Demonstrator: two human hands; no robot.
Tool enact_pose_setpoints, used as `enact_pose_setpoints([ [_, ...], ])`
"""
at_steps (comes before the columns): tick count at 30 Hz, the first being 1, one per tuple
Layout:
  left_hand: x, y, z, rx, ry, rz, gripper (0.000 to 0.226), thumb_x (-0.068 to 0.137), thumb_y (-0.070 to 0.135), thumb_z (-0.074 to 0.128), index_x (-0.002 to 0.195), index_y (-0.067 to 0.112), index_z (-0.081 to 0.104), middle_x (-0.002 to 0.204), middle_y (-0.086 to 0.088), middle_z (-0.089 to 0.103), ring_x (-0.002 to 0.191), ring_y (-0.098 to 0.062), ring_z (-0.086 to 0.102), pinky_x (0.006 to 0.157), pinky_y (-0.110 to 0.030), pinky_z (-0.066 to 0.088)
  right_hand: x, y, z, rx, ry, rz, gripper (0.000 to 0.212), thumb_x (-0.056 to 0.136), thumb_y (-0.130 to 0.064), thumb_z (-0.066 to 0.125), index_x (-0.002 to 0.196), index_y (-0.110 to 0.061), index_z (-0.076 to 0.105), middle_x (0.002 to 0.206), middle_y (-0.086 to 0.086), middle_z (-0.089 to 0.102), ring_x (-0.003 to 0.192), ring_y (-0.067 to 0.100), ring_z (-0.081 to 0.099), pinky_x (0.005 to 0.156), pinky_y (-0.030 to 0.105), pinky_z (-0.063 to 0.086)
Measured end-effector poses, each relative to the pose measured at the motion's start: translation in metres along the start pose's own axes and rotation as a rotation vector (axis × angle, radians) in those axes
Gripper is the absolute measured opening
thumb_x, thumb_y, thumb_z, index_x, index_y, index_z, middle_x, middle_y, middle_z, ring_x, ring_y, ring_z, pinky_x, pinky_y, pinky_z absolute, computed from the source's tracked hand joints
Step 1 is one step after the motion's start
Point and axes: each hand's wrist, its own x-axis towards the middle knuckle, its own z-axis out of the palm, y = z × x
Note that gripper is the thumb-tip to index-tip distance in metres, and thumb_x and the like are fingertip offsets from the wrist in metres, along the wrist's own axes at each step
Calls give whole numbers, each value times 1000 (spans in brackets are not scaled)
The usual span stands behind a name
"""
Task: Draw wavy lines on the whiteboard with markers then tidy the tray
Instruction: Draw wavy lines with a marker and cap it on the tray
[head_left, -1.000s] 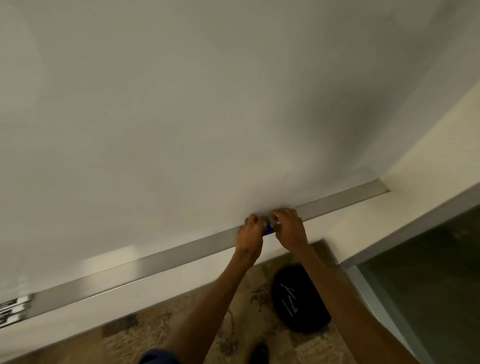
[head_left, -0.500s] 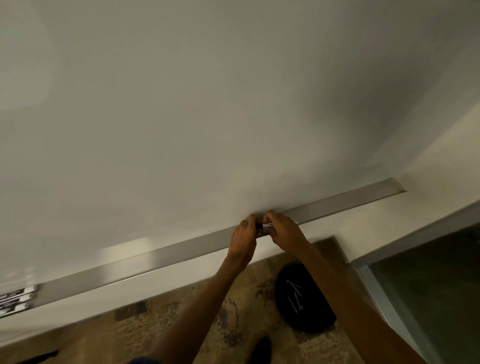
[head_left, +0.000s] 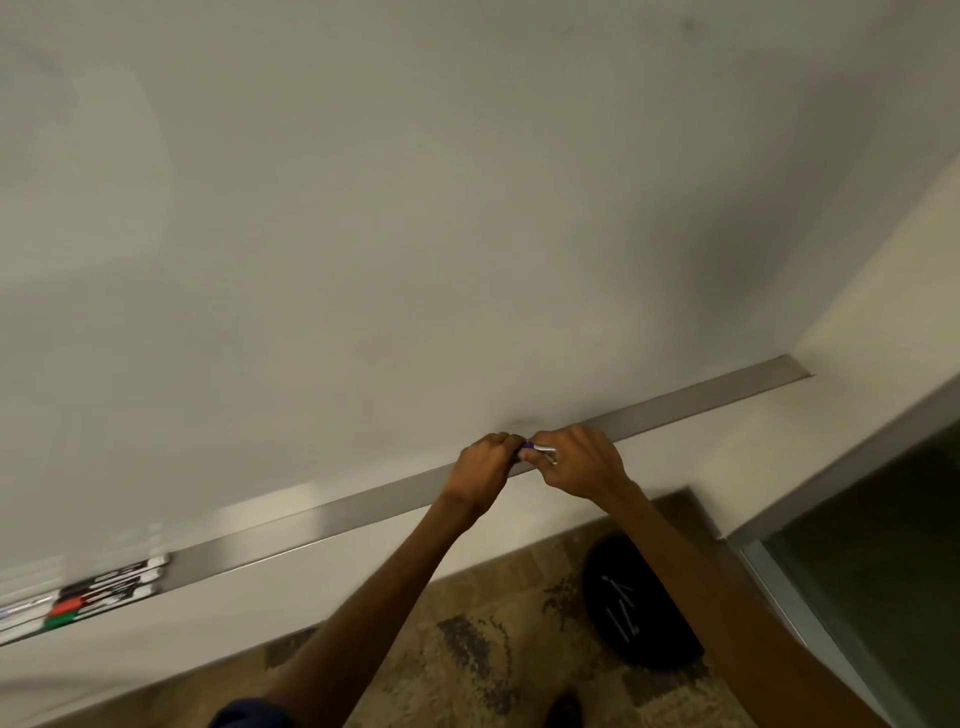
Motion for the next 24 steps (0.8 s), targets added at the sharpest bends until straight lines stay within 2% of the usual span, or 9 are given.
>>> enact_pose_setpoints([
  [3,-27,-9,-22,1,31,32,23,101,15,45,116,11,61,108,-10,66,95,-27,61,74,-32,44,-1,-35,-8,-13,-36,3,50,91,-58,44,97,-16,71,81,4,74,68,22,68,62,29,55],
  [5,-46,-16,-37,-1,58,25,22,101,15,45,115,10,61,105,-11,66,92,-28,60,71,-29,40,-4,-59,-12,-20,-26,10,49,91,-58,47,94,-15,71,81,5,73,68,22,67,63,29,54],
  [9,-85,-25,-67,-15,88,-12,24,103,25,45,112,9,61,102,-10,66,86,-29,61,67,-26,35,-11,-103,-17,-47,-16,52,57,89,-65,42,88,-16,69,78,5,71,66,20,63,64,29,54],
  [12,-114,-31,-84,18,110,-81,27,103,34,43,101,12,58,91,-7,66,76,-28,60,62,-28,33,-18,-132,-20,-21,21,62,58,87,-69,41,83,-18,68,70,2,68,61,18,60,59,27,50],
  [15,-143,-47,-107,37,237,-181,24,102,37,43,97,17,55,84,0,64,70,-24,58,60,-29,37,-20,-158,-25,102,111,100,57,82,-76,39,73,-24,60,60,-6,58,53,12,55,51,24,45],
  [17,-163,-58,-125,22,365,-232,23,103,39,41,99,19,53,80,5,61,64,-19,55,58,-27,41,-16,-180,-31,217,178,146,48,84,-70,46,74,-24,56,61,-8,57,54,11,54,52,18,42],
  [21,-194,-71,-170,-51,619,-354,20,104,40,36,104,23,47,66,9,51,54,-14,50,54,-28,44,3,-240,-40,451,314,149,33,95,-52,48,78,-24,51,60,-11,49,51,7,45,53,18,39],
  [24,-211,-86,-209,-115,770,-399,30,102,45,33,120,24,46,67,10,53,52,-11,52,53,-22,40,21,-289,-45,682,341,97,13,100,-32,47,95,-23,56,71,-14,52,58,4,47,60,22,41],
])
